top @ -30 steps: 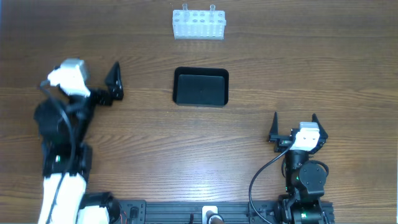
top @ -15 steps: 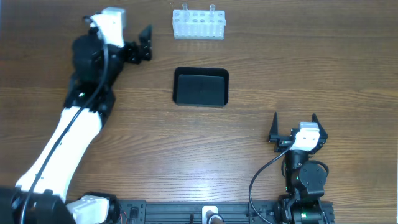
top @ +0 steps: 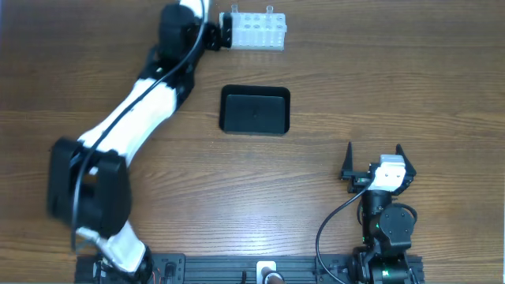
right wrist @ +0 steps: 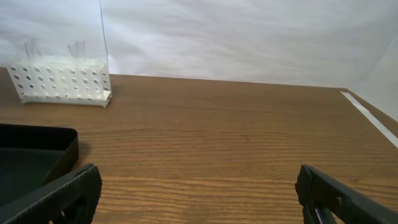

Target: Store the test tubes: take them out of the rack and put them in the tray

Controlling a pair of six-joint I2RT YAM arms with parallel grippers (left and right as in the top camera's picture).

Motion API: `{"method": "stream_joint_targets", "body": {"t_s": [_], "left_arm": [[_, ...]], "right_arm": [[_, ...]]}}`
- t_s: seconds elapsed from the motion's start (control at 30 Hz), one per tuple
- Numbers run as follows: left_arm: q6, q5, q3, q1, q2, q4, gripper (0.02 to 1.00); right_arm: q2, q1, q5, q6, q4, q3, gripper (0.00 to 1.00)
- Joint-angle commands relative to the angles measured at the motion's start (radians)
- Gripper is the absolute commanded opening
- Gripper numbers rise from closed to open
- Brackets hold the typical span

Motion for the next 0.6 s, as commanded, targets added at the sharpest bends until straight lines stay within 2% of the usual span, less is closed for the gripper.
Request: {"method": "stream_joint_targets", "body": {"t_s": [0.03, 0.4, 0.6], "left_arm": [[0.097, -0.041, 0.124, -0.028, 0.118, -0.005, 0.996], [0.096, -0.048, 0.179, -0.056, 0.226, 0.028, 0.998], [-0.003, -0.060, 0.179, -0.058, 0.272, 0.059, 0.998]], "right_arm": [[-0.003, -0.006, 0.009, -0.001, -0.003, -0.005, 0.991], [-0.003, -0.006, 0.009, -0.001, -0.003, -0.005, 0.993], [-0.003, -0.006, 0.009, -0.001, -0.003, -0.005, 0.991]]}}
